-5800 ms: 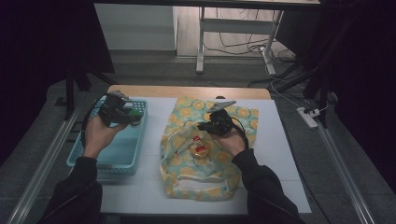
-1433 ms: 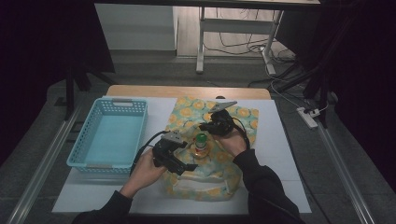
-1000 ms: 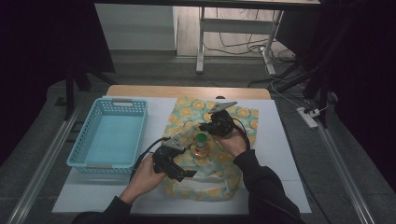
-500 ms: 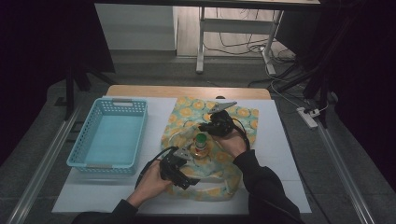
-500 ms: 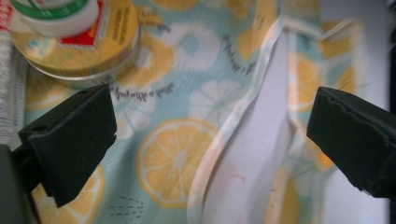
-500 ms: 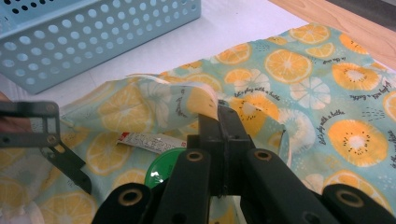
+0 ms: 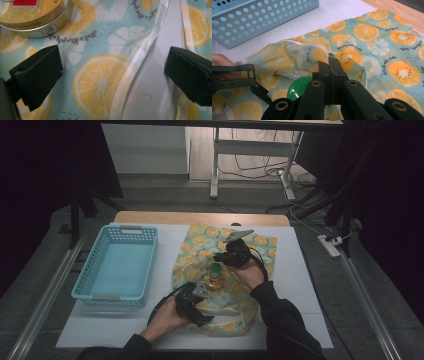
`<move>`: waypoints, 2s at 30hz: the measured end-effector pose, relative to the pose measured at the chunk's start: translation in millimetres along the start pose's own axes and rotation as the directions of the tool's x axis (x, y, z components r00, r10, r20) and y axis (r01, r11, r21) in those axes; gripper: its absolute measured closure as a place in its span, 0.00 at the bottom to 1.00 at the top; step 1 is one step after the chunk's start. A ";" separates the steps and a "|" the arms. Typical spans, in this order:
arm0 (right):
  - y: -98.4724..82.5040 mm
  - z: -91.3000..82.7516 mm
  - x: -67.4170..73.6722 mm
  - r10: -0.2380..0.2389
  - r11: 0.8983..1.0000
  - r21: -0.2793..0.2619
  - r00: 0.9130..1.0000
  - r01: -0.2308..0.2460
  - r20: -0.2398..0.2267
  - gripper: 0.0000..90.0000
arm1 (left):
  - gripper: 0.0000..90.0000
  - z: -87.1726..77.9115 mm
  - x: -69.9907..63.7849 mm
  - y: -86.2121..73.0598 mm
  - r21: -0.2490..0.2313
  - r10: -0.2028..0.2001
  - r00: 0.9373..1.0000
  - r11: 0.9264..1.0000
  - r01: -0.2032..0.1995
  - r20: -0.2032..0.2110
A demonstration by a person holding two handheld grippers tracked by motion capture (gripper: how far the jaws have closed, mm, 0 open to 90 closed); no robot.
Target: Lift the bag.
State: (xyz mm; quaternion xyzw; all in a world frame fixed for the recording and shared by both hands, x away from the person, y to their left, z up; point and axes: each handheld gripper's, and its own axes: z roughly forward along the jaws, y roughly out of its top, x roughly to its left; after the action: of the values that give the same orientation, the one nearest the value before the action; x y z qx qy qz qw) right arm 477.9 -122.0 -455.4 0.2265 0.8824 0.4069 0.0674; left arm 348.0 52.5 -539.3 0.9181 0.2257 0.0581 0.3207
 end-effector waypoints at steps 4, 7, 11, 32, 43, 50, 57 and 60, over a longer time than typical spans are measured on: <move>-0.4 0.2 0.1 0.000 1.000 0.000 1.000 0.000 -0.001 1.00 | 0.13 -3.8 1.8 -1.6 -0.019 0.011 1.000 1.000 -0.010 0.012; 0.0 0.2 -0.1 -0.001 1.000 0.000 1.000 0.001 -0.001 1.00 | 0.34 -8.4 7.3 -3.4 -0.031 0.004 1.000 1.000 -0.003 0.017; 1.0 -0.5 0.3 -0.002 1.000 -0.001 1.000 0.002 0.000 1.00 | 0.55 -10.8 13.9 -4.8 -0.041 -0.018 1.000 0.999 0.018 0.006; -0.8 -3.1 -1.4 0.002 1.000 -0.005 1.000 -0.002 -0.003 1.00 | 0.99 -13.5 14.9 3.6 -0.023 -0.157 0.985 0.987 0.159 0.068; 4.7 -14.8 -0.9 0.005 1.000 -0.020 1.000 -0.005 -0.011 1.00 | 0.99 -48.0 27.2 18.2 -0.089 -0.213 0.971 0.971 0.223 0.108; 11.4 -21.7 1.9 -0.008 1.000 -0.025 1.000 0.007 -0.016 1.00 | 1.00 -60.2 33.0 27.8 -0.117 -0.211 0.972 0.968 0.223 0.107; 19.6 -29.8 5.8 -0.018 0.999 -0.038 1.000 0.017 -0.026 1.00 | 1.00 -80.6 39.5 43.6 -0.153 -0.194 0.977 0.966 0.207 0.093; 25.0 -34.5 8.1 -0.031 0.999 -0.043 0.999 0.030 -0.025 1.00 | 1.00 -89.3 43.4 50.9 -0.173 -0.190 0.977 0.963 0.205 0.100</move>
State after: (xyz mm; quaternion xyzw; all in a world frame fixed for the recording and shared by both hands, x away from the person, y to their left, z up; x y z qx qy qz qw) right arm 468.9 -127.8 -413.4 0.2062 0.8777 0.4273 0.0670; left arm 383.5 87.0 -439.4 0.8593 0.2965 0.0084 0.4167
